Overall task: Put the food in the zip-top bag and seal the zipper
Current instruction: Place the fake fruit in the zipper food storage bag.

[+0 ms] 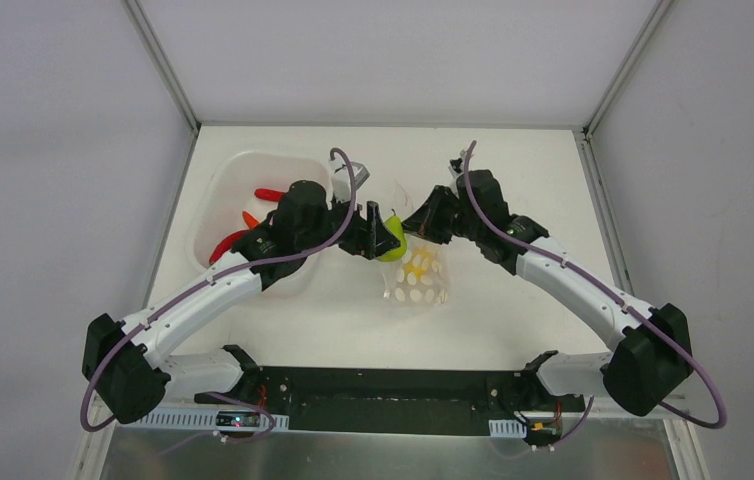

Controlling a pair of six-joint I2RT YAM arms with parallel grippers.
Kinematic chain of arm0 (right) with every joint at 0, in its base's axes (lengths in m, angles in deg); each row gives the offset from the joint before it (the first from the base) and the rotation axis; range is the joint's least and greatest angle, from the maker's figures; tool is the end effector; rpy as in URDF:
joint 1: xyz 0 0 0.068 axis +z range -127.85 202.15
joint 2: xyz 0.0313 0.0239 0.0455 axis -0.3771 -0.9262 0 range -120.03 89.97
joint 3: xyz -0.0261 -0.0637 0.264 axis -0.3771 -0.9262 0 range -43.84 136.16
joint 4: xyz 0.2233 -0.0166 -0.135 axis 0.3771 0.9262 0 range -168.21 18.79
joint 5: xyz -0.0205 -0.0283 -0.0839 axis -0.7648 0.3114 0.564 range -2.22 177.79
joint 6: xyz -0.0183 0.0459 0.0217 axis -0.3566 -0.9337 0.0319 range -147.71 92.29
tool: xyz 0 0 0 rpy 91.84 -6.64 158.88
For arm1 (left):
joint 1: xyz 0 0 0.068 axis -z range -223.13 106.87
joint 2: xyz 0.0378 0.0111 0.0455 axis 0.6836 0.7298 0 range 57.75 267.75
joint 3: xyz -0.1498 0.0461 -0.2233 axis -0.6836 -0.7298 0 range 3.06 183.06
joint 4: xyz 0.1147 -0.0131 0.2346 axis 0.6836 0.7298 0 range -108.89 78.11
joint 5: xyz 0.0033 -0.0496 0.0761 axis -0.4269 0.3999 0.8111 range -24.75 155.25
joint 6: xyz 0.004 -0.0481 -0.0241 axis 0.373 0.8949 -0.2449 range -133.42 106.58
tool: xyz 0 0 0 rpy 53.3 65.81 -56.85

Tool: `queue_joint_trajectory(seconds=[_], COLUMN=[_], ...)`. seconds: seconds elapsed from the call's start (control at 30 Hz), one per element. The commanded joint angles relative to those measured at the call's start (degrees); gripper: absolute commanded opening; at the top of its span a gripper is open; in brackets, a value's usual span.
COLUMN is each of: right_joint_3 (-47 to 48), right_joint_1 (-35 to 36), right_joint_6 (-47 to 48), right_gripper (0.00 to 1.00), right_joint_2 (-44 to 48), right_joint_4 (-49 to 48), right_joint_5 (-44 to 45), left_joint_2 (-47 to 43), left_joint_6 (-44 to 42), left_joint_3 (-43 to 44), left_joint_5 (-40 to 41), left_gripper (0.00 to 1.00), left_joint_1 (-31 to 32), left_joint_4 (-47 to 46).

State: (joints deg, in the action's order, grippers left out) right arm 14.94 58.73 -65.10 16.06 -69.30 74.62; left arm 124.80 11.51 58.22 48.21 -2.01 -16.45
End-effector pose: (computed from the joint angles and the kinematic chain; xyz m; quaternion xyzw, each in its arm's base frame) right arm 0.2347 0.1842 0.3168 -0.0565 0.8337 0.4022 0.3742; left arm 0.1995 -0.1879 0.3381 0.2000 0.7604 -0.4288 0.4448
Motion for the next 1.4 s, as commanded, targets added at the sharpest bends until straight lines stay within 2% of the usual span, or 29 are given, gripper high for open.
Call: queue_joint_trajectory(seconds=[0.0,0.27,0.6,0.77,1.07,1.1,1.13,1.37], right_joint_3=[0.0,0.1,-0.2,-1.4,-3.7,-4.1,-4.5,-8.7], right_joint_1=[0.2,0.2,0.2,0.2,0.0,0.0,0.0,-0.2], right_joint_6=[-0.2,0.7,0.6,-0.5,-1.5,-1.7,-1.8,-3.8], right_gripper=[0.0,0.0,0.0,0.0,0.0,0.0,0.0,0.0], right_joint_2=[3.6,4.6,5.5,6.6,10.3,10.7,11.0,15.2], right_joint_4=[-2.3,-2.2,-5.1,-7.3,-8.6,-8.6,-9.9,-13.4], right_joint_5=[0.1,-2.1,-4.9,-4.0,2.2,2.9,3.6,10.0], left_joint_2=[0.5,1.2,3.2,4.3,0.7,0.1,-0.8,-6.0], left_joint_6=[-3.4,-4.5,-7.8,-8.6,-9.3,-9.4,-9.4,-9.2], left_joint_3=[2.5,5.8,11.0,11.7,10.1,10.1,10.2,8.6], left_joint_5=[10.5,21.2,28.1,28.5,28.4,28.3,28.3,31.4], left_gripper=[0.61,0.61,0.65,0.69,0.88,0.97,0.99,0.99], left_joint_1=[1.3,2.5,7.7,8.9,9.3,9.3,9.3,9.3], left_joint_4=[4.4,11.9,16.7,16.4,14.8,14.7,14.7,13.2])
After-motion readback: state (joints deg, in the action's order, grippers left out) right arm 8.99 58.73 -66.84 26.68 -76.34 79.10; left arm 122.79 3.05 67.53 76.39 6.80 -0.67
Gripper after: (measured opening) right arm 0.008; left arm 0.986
